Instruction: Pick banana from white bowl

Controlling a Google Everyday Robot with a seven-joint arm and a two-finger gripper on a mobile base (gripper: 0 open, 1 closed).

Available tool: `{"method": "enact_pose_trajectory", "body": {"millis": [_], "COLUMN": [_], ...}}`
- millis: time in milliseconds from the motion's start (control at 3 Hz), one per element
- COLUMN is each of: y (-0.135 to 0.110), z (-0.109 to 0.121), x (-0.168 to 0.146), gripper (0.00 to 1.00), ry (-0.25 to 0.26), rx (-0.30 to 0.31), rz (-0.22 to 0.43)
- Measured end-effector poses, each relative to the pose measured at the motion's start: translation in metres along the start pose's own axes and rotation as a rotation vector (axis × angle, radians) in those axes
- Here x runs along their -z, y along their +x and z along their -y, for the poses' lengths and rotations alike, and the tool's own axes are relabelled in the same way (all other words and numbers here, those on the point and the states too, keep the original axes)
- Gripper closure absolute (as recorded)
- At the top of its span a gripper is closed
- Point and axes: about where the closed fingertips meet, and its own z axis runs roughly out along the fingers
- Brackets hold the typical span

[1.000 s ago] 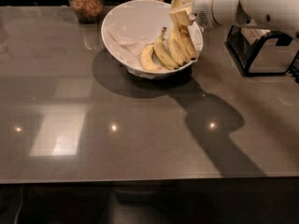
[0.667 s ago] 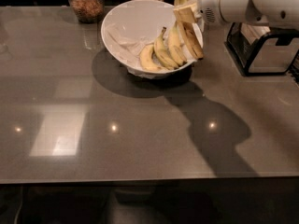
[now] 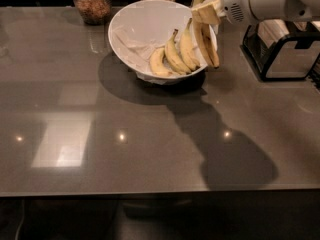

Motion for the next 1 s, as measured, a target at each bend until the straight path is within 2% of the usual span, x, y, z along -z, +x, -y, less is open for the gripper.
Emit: {"method": "enact_pose_trajectory", "body": {"millis": [667, 1000], "y": [-0.003, -0.005], "z": [-0.032, -0.051], "x": [0.031, 0.036], "gripper": [1.0, 1.0], "ry": [-0.028, -0.09], "rx": [-0.027, -0.022], "rz": [-0.016, 0.004]}}
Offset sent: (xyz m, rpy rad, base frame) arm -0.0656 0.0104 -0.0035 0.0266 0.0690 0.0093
